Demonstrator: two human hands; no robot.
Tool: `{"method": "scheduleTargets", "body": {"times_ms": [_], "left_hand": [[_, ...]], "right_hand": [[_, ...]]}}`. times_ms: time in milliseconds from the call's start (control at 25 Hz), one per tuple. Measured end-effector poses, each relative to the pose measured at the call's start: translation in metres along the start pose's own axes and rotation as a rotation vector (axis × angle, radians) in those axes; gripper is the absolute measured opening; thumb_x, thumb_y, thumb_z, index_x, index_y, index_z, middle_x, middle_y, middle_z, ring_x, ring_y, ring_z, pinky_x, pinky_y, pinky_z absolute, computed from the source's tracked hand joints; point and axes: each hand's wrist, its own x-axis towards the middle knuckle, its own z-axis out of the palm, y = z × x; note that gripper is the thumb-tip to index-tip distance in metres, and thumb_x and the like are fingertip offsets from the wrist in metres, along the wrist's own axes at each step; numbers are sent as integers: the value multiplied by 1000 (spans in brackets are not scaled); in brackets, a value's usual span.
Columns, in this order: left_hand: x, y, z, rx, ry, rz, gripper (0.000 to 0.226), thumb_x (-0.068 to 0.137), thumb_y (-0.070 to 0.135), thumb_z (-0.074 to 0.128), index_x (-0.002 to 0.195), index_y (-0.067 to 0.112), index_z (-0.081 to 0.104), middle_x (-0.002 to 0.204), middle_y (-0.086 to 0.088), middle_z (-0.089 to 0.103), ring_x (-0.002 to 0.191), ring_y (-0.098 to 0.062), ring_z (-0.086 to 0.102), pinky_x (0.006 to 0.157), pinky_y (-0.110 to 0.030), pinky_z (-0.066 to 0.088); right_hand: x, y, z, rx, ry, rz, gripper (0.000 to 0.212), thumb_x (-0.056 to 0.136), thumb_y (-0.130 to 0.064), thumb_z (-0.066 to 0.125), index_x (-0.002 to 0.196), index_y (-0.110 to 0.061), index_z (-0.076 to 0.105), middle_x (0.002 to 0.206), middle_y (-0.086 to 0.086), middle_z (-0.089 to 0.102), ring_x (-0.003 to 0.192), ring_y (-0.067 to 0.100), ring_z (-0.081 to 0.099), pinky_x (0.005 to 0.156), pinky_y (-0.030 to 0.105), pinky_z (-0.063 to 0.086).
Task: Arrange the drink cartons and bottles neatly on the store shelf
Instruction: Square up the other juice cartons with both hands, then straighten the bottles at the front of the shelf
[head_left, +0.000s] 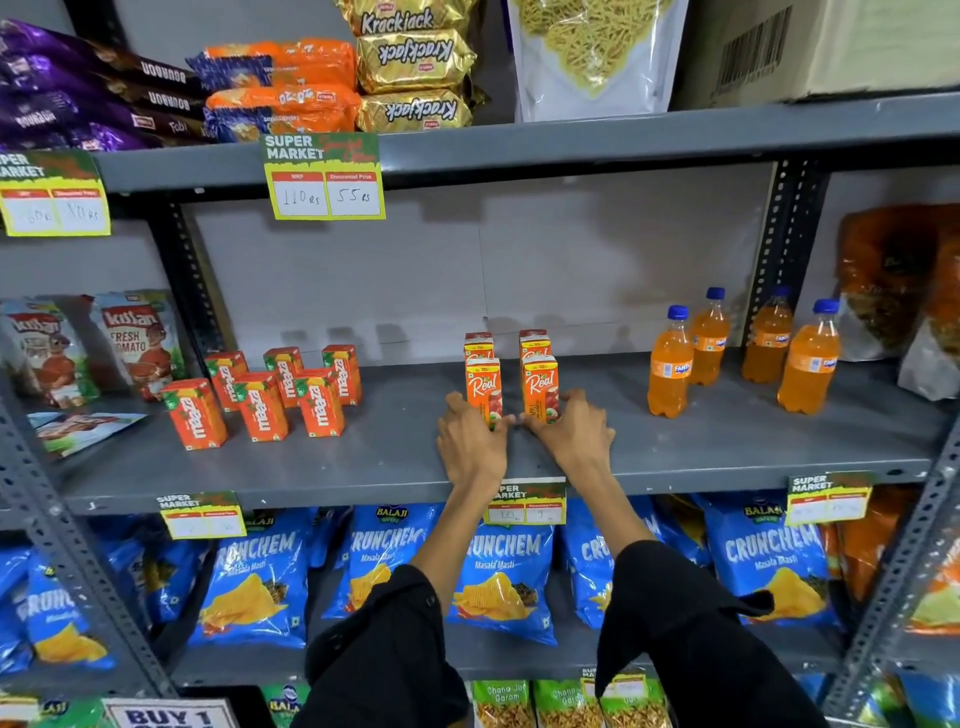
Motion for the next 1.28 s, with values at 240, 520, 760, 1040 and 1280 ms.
{"method": "scheduleTargets", "body": {"times_ms": [240, 520, 760, 1040, 1280], "left_hand": [[-35, 49, 3, -211, 369, 339, 15, 90, 26, 68, 97, 20, 56, 90, 4, 63, 86, -17, 56, 78, -35, 36], [-71, 154, 90, -500, -145, 231, 36, 84, 19, 77, 113, 17, 56, 106, -2, 68, 97, -21, 64, 79, -34, 50], [-58, 172, 139, -420, -352, -43, 96, 84, 21, 79, 154, -1, 17, 158, -20, 34, 147, -33, 31, 116, -40, 30], [-57, 181, 163, -413, -290, -68, 40, 85, 22, 79, 116, 8, 58, 120, -16, 67, 114, -35, 62, 91, -44, 50], [-80, 212, 183, -439, -341, -22, 49, 81, 27, 81, 122, 11, 60, 124, -13, 68, 115, -32, 62, 91, -38, 49]], "right_hand": [[-2, 55, -56, 244, 257, -151, 40, 87, -38, 68, 118, -18, 52, 109, 3, 63, 100, 19, 62, 85, 39, 55], [65, 150, -168, -69, 572, 158, 63, 79, -22, 76, 126, 1, 42, 126, 26, 47, 115, 44, 48, 92, 52, 46], [107, 206, -187, 60, 271, 307, 90, 80, -27, 77, 144, 7, 23, 145, 33, 35, 136, 48, 34, 111, 55, 30], [116, 230, -199, 194, 183, 184, 58, 86, -13, 70, 135, -3, 40, 130, 23, 57, 121, 39, 55, 97, 41, 44], [115, 240, -204, 268, 163, 128, 52, 84, -13, 72, 129, -5, 46, 123, 18, 64, 117, 34, 59, 88, 28, 39]]}}
